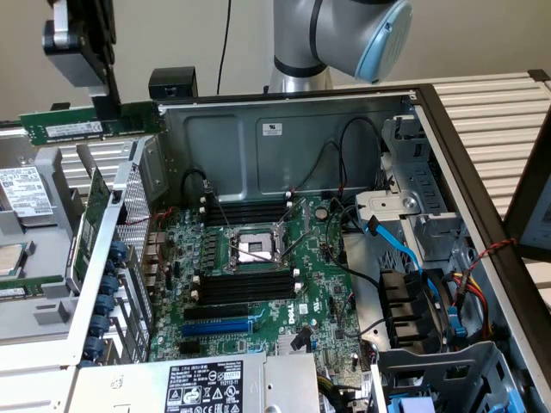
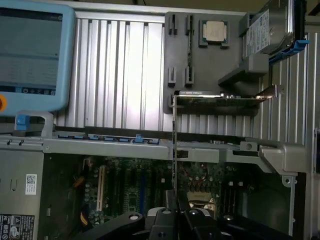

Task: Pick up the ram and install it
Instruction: 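Pick up the ram and move it above insertion slot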

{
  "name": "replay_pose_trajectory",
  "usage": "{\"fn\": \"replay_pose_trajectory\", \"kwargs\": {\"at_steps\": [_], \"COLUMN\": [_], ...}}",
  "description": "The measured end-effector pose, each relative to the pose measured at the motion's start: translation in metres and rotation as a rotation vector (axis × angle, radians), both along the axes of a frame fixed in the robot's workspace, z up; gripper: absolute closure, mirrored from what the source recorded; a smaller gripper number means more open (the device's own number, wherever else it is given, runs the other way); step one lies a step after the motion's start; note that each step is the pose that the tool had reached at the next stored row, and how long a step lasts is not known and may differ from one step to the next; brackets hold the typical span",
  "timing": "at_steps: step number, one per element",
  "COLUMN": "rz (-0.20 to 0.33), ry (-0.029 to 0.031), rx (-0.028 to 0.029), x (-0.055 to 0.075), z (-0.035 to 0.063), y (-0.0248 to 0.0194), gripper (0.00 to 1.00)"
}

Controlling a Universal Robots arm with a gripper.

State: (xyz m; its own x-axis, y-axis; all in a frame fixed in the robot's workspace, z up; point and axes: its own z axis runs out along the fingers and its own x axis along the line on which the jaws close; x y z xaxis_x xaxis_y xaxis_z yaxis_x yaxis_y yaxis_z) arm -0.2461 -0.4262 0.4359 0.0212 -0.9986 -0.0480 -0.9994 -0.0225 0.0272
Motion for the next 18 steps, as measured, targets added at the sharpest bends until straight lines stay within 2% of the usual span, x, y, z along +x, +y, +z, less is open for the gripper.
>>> {"fn": "replay_pose_trajectory", "kwargs": {"at_steps": [18], "rz": [0.0], "ry": [-0.0001], "rx": [0.0001], "x": [0.082], "z": [-0.0001], "y": [0.0], "gripper": [0.88]}}
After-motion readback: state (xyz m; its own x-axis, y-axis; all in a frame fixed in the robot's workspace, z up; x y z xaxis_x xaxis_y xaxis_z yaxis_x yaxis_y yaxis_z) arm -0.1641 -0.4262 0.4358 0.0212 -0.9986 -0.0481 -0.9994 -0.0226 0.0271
